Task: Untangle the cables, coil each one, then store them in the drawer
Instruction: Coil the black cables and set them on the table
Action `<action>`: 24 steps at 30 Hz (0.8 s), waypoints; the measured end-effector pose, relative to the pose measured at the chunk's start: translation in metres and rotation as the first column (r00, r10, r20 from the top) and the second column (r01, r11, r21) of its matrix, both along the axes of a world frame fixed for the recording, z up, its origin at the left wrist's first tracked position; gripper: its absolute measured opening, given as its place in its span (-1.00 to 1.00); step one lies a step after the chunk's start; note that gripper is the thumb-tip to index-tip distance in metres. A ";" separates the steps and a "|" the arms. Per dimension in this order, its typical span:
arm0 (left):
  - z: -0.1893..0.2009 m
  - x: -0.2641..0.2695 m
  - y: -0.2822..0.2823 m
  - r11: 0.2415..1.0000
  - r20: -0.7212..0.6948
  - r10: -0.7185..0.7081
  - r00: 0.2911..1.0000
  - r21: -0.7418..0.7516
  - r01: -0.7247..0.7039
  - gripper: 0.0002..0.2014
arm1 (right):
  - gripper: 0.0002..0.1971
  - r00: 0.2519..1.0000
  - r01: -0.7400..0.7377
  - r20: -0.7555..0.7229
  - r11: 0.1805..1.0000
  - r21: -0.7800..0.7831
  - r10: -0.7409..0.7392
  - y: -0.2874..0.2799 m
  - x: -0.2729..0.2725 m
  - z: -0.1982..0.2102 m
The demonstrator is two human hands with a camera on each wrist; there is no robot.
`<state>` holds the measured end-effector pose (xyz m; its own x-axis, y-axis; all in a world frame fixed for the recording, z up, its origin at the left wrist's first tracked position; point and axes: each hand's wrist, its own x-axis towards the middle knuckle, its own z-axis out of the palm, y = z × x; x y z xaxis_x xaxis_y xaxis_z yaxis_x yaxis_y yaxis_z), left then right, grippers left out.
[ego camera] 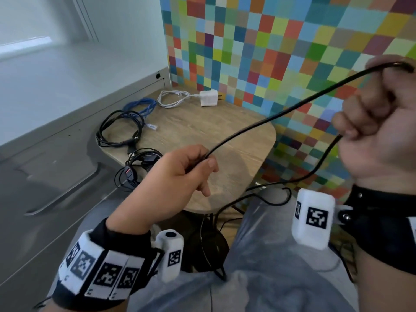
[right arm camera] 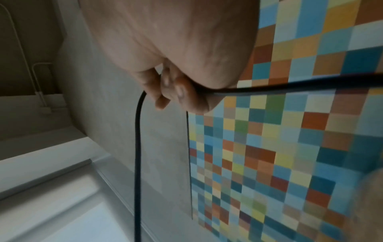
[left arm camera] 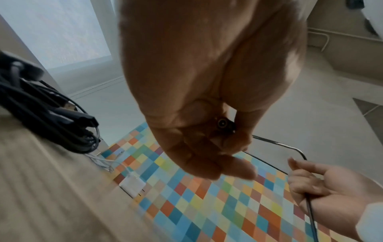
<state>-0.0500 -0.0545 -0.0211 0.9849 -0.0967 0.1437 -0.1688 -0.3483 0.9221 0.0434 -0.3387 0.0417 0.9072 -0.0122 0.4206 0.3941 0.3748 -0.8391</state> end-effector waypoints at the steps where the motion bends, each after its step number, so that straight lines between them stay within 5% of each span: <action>1: 0.001 0.000 -0.001 0.999 0.009 0.012 1.000 -0.031 -0.011 -0.80 | -0.77 0.999 0.042 -0.005 0.999 -0.016 -0.042 -0.003 0.002 -0.001; 4: 0.004 0.001 -0.002 0.984 0.049 0.076 0.996 -0.162 -0.067 -0.81 | -0.82 0.996 0.086 -0.019 0.982 -0.171 -0.091 0.004 -0.004 0.000; 10: 0.012 -0.004 -0.006 0.968 0.050 0.102 0.993 -0.233 -0.088 -0.77 | -0.73 0.990 -0.141 -0.082 0.830 -0.539 0.115 0.043 -0.027 -0.020; 13: 0.011 -0.005 -0.008 0.918 -0.004 0.179 0.984 -0.360 -0.168 -0.60 | -0.87 0.980 -0.197 -0.131 0.831 -0.521 0.149 0.054 -0.024 -0.031; 18: 0.024 -0.008 0.005 0.782 -0.074 0.119 0.990 -0.608 -0.139 -0.66 | -0.67 0.952 -0.306 -0.142 0.863 -0.402 0.271 0.045 -0.014 -0.044; 24: 0.049 -0.012 0.030 0.528 -0.002 0.252 0.968 -0.838 -0.140 -0.67 | -0.50 0.967 -0.193 -0.222 0.929 -0.316 0.126 0.027 0.002 -0.061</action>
<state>-0.0619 -0.0243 0.0280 0.9363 0.3140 0.1572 -0.3084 0.5215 0.7955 0.0458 -0.3121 -0.0198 0.9495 0.2492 0.1905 0.1690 0.1053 -0.9800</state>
